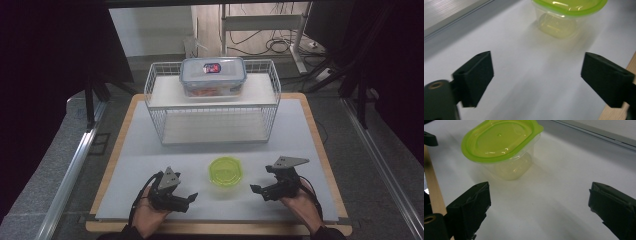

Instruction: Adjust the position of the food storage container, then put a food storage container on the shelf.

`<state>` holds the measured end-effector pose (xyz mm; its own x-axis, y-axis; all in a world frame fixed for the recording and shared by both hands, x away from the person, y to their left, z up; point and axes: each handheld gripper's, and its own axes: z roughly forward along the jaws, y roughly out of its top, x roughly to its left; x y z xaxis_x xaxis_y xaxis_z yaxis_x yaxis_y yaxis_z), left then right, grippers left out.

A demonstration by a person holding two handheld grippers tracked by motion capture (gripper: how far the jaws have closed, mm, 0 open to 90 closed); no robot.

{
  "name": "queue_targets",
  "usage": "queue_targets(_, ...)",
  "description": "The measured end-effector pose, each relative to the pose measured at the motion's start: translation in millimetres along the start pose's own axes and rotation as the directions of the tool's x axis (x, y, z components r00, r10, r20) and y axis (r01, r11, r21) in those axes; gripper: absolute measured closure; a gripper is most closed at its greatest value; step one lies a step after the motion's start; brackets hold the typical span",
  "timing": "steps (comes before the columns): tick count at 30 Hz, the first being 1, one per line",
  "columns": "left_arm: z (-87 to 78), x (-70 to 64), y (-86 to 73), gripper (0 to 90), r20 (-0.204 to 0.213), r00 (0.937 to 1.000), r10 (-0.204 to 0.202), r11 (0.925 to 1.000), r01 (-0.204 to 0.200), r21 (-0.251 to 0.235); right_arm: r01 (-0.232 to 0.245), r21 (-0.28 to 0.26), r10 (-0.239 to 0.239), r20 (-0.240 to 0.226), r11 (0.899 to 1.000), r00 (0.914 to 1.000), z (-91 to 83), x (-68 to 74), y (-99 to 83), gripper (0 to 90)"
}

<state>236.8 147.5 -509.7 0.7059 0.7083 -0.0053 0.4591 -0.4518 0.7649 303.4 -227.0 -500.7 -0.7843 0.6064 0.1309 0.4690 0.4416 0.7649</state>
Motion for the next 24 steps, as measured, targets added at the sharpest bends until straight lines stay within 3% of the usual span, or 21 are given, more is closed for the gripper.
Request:
queue_targets(5, -5.1, -2.2, -7.9, 4.4, -0.031, 0.9987, 0.041, 0.9991, -0.041, -0.010, 0.027, 0.017, -0.027, 0.010, 0.999, 0.9996, 2.1, 2.7, -0.4, 3.7)
queue_targets(8, -6.2, -2.6, -10.1, 3.1, -0.033, 0.9985, 0.044, 0.9988, -0.045, -0.017, 0.028, 0.015, -0.029, 0.019, 0.999, 0.9994, 2.5, 2.2, -0.9, 3.7)
queue_targets(19, -6.1, -0.2, -15.2, 1.5, -0.015, 0.9994, 0.030, 0.9994, -0.030, -0.018, -0.017, -0.003, 0.017, 0.027, 1.000, 0.9995, 2.8, 5.6, 2.8, 0.7)
queue_targets(23, -4.8, -0.5, -15.5, 1.5, -0.015, 0.9992, 0.036, 0.9993, -0.036, -0.011, -0.042, 0.009, 0.042, 0.004, 0.999, 0.9991, 1.8, 4.7, 5.5, 0.4)
queue_targets(24, -4.3, -0.6, -15.6, 1.7, -0.019, 0.9990, 0.041, 0.9992, -0.041, -0.005, -0.067, 0.015, 0.067, -0.011, 0.998, 0.9977, 2.0, 4.5, 7.5, 0.7)
